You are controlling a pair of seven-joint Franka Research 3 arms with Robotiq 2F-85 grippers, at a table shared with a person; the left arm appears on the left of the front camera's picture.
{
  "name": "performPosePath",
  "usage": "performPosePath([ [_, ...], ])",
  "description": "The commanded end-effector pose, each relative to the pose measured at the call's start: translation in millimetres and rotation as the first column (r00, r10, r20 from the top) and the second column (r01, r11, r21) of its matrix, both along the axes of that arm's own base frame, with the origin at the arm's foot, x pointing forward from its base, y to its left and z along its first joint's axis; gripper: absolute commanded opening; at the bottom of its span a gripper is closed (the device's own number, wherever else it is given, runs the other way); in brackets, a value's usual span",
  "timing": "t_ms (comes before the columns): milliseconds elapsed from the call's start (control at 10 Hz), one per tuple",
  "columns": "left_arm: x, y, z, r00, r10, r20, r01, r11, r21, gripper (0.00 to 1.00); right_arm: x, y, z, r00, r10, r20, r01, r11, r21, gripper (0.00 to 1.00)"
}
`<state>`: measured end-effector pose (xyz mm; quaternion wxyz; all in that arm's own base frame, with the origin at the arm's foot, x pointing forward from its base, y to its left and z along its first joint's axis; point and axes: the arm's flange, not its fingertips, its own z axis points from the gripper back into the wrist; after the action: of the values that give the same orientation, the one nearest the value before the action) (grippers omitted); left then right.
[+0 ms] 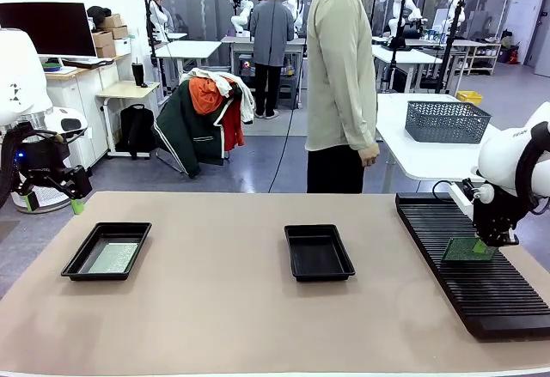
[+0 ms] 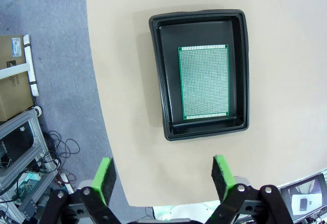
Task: Inspect and transfer BCBs to ESD trays.
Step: Pick up the Blank PCB from the PCB Rack and place it in the right ESD tray.
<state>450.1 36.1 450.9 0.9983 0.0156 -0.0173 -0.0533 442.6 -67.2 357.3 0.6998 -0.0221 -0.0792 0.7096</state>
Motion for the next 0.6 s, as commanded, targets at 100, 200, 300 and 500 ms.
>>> performPosePath([
  [100, -0.3, 1.2, -2.2, 1.0, -0.006, 0.007, 0.006, 1.0, -0.006, 1.0, -1.2, -0.2, 50.7, 1.0, 0.027, 0.001, -0.027, 1.0, -0.008, 0.0],
  [200, -0.3, 1.2, -2.2, 1.0, -0.006, 0.007, 0.006, 1.0, -0.006, 1.0, -2.9, 0.0, 78.0, 0.999, 0.031, 0.003, -0.031, 0.999, -0.022, 0.0],
  [300, -0.3, 1.2, -2.2, 1.0, -0.006, 0.007, 0.006, 1.0, -0.006, 1.0, -3.6, 1.2, 105.3, 0.999, 0.032, 0.007, -0.032, 0.999, -0.034, 0.0],
  [500, -0.3, 1.2, -2.2, 1.0, -0.006, 0.007, 0.006, 1.0, -0.006, 1.0, -6.9, 0.8, 157.1, 0.999, 0.042, 0.011, -0.041, 0.998, -0.055, 0.0],
])
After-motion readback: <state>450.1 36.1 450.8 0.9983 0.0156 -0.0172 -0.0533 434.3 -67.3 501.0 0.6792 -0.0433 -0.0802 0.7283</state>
